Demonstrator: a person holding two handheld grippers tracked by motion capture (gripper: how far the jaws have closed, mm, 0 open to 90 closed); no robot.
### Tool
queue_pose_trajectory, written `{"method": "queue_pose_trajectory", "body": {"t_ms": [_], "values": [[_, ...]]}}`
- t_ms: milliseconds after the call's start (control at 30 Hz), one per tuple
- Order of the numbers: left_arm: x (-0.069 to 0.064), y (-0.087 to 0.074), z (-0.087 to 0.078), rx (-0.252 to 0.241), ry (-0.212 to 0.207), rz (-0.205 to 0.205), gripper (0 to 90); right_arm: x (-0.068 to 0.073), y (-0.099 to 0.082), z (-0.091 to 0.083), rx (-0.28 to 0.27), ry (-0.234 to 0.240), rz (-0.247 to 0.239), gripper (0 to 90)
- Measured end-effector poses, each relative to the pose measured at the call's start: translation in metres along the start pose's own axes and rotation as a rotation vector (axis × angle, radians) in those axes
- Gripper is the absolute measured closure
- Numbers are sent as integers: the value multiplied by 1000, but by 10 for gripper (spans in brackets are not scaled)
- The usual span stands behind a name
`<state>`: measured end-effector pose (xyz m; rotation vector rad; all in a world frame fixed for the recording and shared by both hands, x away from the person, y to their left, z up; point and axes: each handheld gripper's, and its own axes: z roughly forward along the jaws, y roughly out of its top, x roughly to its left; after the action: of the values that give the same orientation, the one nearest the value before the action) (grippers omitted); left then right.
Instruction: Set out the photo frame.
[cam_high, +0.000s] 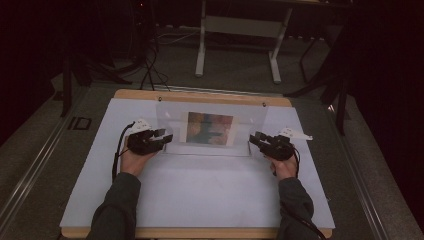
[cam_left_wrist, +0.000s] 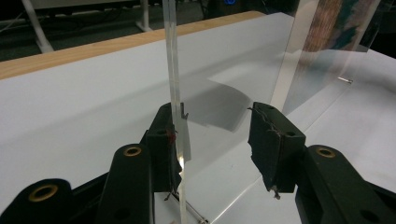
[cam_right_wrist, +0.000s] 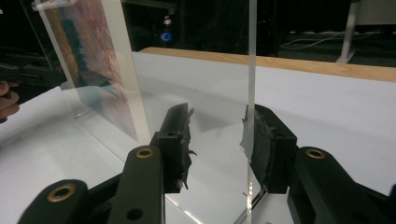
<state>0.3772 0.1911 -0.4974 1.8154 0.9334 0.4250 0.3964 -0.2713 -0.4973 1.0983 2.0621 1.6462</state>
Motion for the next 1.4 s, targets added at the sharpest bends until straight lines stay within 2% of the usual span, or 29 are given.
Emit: {"method": "queue_pose_trajectory", "body": {"t_ms": [267,467,867,1033,1400], "values": [[2,-1,0,-3,-13,0,550,0,1,0,3,-2,-2,597],[4,0,-2,5,5,-6,495,0,2,0,13,-3,-3,585],[7,1,-13,-21,12,-18,481,3,6,0,38,10,-10,487],[8,1,-17,-29,19,-20,482,2,6,-4,43,3,-19,454],[11,-2,-28,-42,41,-31,484,-5,1,-21,58,-21,-21,452]]}}
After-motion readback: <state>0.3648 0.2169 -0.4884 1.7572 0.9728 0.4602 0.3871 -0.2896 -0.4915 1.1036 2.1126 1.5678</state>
